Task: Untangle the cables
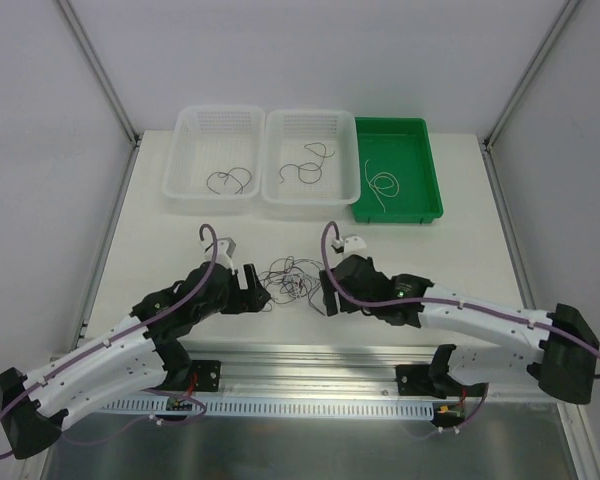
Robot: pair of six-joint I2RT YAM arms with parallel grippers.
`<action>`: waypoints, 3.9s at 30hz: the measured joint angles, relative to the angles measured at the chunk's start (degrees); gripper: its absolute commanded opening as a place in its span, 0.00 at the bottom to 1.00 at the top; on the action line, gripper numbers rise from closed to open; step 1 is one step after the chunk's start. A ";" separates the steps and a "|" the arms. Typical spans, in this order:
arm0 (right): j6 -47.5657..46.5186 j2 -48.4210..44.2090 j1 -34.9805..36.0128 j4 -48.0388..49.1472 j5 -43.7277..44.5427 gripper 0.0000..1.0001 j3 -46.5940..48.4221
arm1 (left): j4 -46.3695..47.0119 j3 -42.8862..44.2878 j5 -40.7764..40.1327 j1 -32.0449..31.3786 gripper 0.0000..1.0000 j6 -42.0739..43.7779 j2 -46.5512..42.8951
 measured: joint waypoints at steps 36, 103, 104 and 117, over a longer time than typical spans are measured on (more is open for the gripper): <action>0.37 33.70 -0.74 20.92 -1.86 0.17 12.98 | 12.13 -4.68 -9.75 0.00 0.00 -12.02 17.94; -1.62 -29.20 -23.93 -22.21 11.67 0.18 -2.99 | 4.09 -7.17 -6.05 37.88 0.19 -0.15 -2.03; -1.11 -27.74 -23.93 -21.44 10.03 0.23 -5.31 | 4.11 -7.13 -4.59 37.88 0.32 0.61 -1.33; 0.63 -19.02 -23.93 -15.41 3.67 0.90 -8.87 | 3.98 2.21 11.54 23.58 0.90 9.01 7.13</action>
